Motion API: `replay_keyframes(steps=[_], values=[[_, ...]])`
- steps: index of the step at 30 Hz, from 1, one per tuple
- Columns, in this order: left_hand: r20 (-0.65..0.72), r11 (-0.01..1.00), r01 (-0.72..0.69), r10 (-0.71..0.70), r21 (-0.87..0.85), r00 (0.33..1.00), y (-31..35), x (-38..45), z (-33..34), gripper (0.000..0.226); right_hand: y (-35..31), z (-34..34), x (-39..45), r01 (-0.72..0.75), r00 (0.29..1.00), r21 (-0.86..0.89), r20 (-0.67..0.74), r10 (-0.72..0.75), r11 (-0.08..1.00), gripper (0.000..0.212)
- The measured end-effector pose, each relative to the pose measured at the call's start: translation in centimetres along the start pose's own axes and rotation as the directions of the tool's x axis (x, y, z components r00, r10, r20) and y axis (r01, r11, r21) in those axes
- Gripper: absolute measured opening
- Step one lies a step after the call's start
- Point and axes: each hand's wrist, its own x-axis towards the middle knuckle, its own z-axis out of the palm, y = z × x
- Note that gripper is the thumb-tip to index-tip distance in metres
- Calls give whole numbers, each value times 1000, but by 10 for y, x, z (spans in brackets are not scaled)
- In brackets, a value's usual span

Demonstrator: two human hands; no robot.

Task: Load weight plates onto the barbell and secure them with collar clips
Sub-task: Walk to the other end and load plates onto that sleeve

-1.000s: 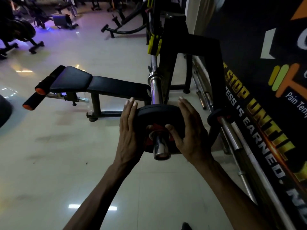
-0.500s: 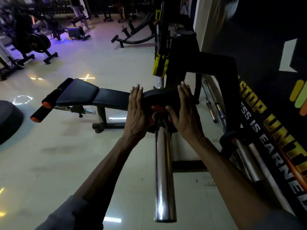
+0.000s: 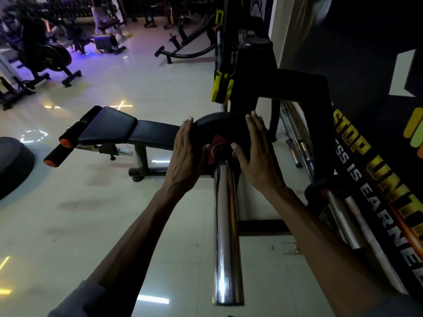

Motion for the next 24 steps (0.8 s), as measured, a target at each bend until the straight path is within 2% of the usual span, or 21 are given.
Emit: replay_keyframes(steps=[4, 10, 14, 17, 24], values=[[-59, 999, 29, -27, 25, 998, 8, -65, -20, 68, -16, -16, -63, -80, 997, 39, 7, 80, 996, 68], [96, 980, 195, -197, 34, 976, 15, -195, -19, 59, -33, -31, -175, -208, 972, 25, 121, 204, 978, 58], [260, 972, 232, -231, 27, 938, 34, -261, 11, 53, -31, -41, -242, -343, 910, -59, 225, 347, 937, 59], [326, 968, 253, -240, 3, 915, 55, -280, 40, 42, -23, -57, -276, -399, 877, -109, 243, 414, 910, 61], [447, 978, 204, -165, -40, 879, 98, -277, 115, 53, 29, -103, -315, -476, 837, -204, 192, 512, 855, 55]])
